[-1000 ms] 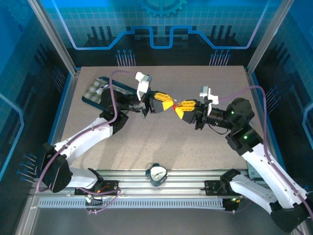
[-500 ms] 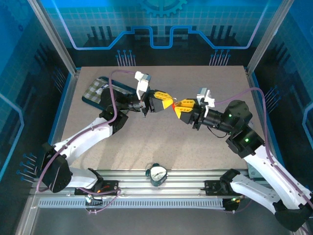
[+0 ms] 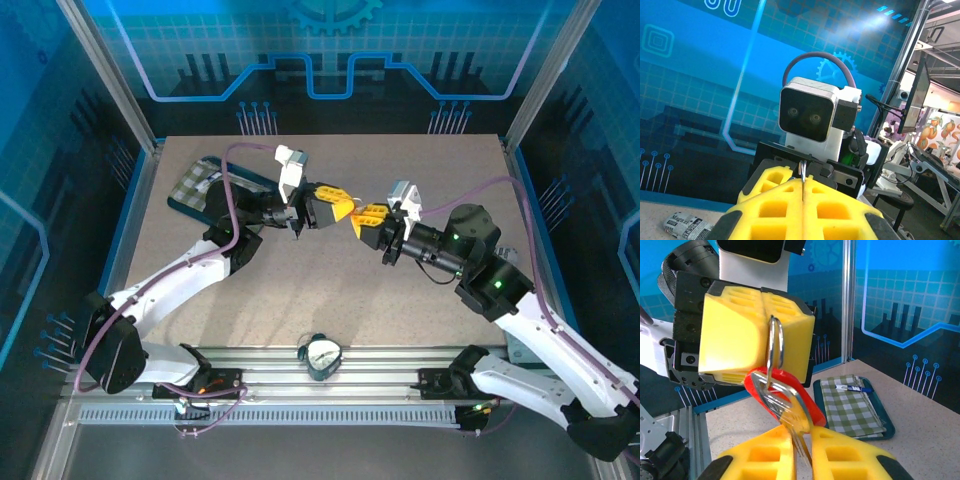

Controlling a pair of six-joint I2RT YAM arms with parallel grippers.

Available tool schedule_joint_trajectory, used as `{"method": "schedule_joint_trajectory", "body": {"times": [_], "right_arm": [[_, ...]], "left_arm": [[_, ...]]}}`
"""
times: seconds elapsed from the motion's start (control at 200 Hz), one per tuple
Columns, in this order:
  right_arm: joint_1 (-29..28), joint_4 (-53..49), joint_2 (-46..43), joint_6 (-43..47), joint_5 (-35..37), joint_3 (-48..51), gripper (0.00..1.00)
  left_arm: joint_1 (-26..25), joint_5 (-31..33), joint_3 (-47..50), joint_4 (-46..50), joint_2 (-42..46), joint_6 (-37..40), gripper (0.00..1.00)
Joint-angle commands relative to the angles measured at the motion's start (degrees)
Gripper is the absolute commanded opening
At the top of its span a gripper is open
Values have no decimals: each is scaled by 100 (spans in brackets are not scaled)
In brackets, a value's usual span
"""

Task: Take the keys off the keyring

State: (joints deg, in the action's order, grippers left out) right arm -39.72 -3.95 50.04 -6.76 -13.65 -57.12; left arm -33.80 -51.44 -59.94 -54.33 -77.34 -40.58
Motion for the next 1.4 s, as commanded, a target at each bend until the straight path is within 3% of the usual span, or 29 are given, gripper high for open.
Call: {"method": "schedule_joint_trajectory", "body": {"times": [0.0, 0.155, 0.24, 0.34, 0.495, 0.62, 0.745, 0.85, 1.09, 1.325, 1.395], "right_arm": [[-27, 128, -125, 96, 382, -133, 11], [-55, 296, -196, 79, 492, -80, 7], [-78, 351, -188, 53, 606, -101, 20], [-112, 446, -181, 77, 661, -117, 22], [-149, 508, -93, 109, 600, -191, 16], [-194, 552, -22, 131, 532, -237, 28], [-220, 603, 39, 197, 457, -306, 27], [-241, 610, 85, 216, 302, -367, 19], [-261, 826, -54, 272, 76, -191, 44], [-255, 981, -144, 323, 49, -106, 40], [-255, 1059, -136, 312, -36, -92, 45]], "left_arm": [[-46, -200, -33, -166, 167, 64, 0], [-48, -158, -13, -127, 150, 110, 0], [-47, -156, -1, -123, 141, 111, 0], [-51, -145, 18, -133, 133, 98, 0], [-66, -147, 0, -117, 132, 101, 0], [-81, -147, 0, -111, 125, 109, 0], [-92, -164, -6, -113, 97, 96, 0], [-96, -173, -9, -127, 88, 100, 0], [-91, -165, 9, -260, 62, 13, 0], [-82, -235, -44, -503, -48, -235, 0], [-83, -244, -38, -570, -71, -299, 0]]}}
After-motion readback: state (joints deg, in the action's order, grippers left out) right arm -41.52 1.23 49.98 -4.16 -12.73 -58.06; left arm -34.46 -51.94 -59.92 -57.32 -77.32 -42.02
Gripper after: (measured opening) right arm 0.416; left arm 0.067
